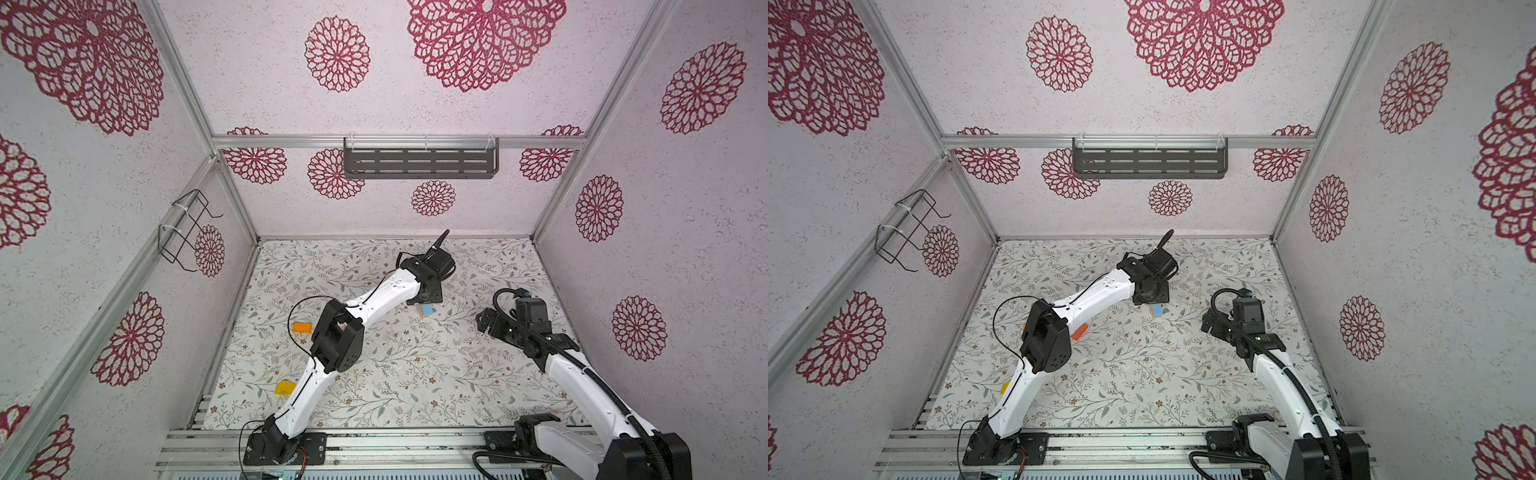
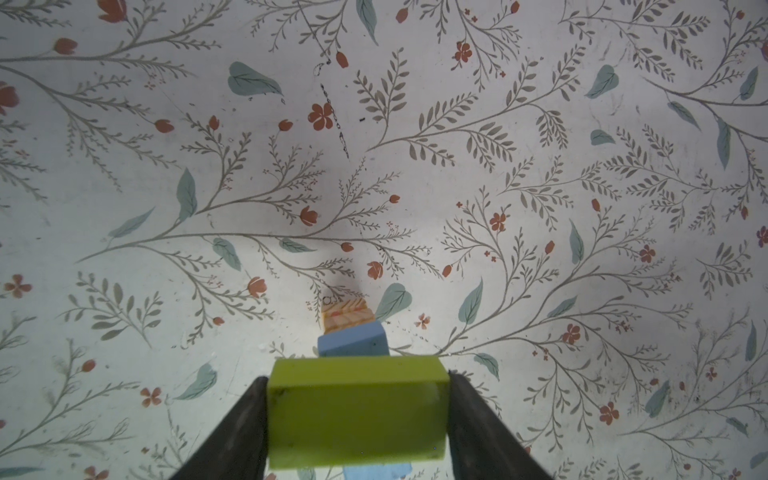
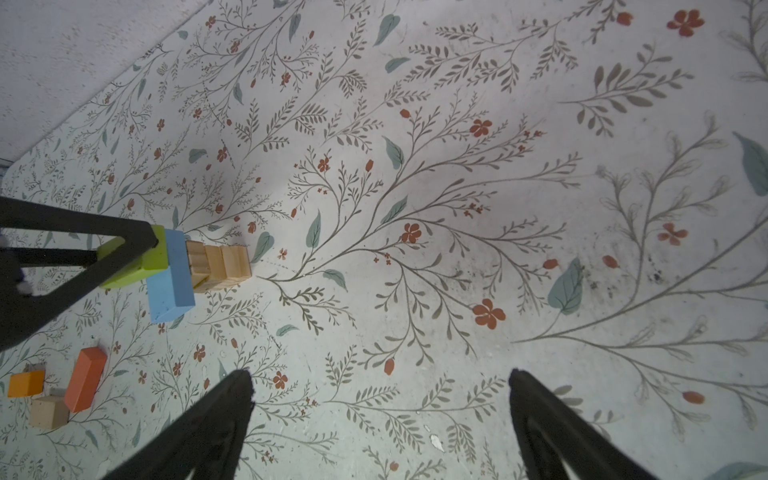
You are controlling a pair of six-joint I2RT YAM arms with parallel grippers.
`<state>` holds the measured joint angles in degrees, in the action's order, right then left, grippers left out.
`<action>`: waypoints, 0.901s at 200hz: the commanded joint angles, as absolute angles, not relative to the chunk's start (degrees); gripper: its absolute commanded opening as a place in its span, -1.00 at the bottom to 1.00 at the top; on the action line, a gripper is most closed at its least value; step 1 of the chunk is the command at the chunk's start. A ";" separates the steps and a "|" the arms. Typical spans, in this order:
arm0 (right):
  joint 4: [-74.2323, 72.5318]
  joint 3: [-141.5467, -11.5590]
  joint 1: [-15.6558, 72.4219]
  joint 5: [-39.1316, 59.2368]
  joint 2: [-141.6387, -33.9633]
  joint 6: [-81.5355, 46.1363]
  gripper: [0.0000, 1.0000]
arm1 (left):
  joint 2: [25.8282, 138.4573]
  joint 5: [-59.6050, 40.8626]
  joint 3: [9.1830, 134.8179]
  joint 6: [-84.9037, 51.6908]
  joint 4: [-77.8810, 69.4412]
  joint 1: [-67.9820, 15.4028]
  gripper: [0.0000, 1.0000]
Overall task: Build the wood block tower
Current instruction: 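Lower the lime green block onto the top of the light blue block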
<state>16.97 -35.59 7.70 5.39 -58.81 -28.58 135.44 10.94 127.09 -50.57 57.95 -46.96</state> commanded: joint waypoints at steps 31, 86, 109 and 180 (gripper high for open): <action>15.44 -35.46 7.15 6.56 -57.66 -29.01 0.98 | 136.90 10.83 129.00 -51.41 58.21 -47.37 0.25; 15.29 -35.33 6.94 6.86 -57.57 -28.98 0.98 | 137.35 10.83 129.47 -51.37 58.89 -47.36 0.25; 14.94 -35.16 6.82 7.30 -57.70 -29.06 0.98 | 137.39 10.76 129.42 -51.39 58.90 -47.39 0.26; 14.93 -35.07 6.68 7.38 -57.69 -29.00 0.98 | 137.00 10.59 128.37 -51.86 58.45 -47.61 0.27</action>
<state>16.08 -35.20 7.09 6.76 -58.76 -28.58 136.07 10.70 128.01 -50.87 58.22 -46.96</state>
